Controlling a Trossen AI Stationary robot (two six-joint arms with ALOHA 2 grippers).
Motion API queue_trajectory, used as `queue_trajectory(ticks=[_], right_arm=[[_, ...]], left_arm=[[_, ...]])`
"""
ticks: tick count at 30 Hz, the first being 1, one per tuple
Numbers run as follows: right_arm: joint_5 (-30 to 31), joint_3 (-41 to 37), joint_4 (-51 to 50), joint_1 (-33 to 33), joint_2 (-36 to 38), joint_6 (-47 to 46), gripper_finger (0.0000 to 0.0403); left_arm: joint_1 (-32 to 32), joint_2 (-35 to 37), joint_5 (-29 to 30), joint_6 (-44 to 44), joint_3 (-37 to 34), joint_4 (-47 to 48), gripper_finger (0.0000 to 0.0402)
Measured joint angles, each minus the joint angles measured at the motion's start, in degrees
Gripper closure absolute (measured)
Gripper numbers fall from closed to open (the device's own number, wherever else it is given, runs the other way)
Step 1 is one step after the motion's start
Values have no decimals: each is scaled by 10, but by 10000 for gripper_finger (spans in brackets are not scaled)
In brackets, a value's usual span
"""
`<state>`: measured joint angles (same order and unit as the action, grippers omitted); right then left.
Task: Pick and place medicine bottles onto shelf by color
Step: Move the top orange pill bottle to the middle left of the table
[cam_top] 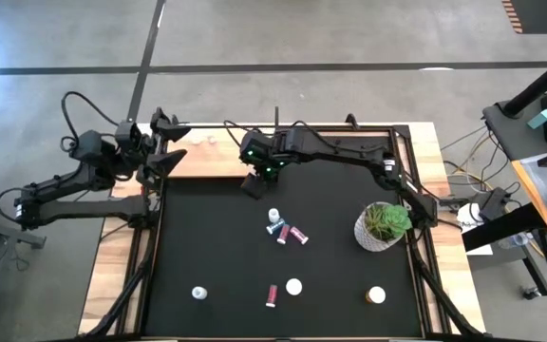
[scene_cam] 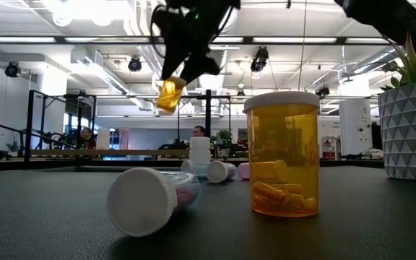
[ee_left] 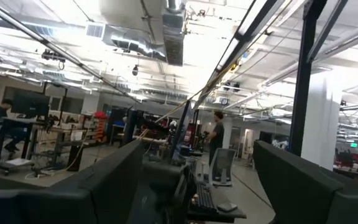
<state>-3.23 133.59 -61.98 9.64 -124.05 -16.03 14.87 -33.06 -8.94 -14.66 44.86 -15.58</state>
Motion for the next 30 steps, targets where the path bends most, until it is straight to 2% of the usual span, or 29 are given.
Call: queue_trajectory(ticks=[6, 12, 15, 19, 30], right_arm=[[12, 4, 8, -1, -56, -13, 193], [21, 10, 10, -3, -80, -30, 193], [16, 9, 12, -7, -73, -29, 193], [42, 10, 11, -14, -56, -19, 193], [36, 14, 48, -34, -9, -19, 193]], left_arm=[[0, 0, 0, -1, 0, 0, 111], [0, -1, -1, -45, 0, 0, 111], [0, 0, -1, -45, -1, 2, 111], [0, 1, -1, -39, -1, 2, 111], [0, 2, -1, -11, -1, 4, 111]])
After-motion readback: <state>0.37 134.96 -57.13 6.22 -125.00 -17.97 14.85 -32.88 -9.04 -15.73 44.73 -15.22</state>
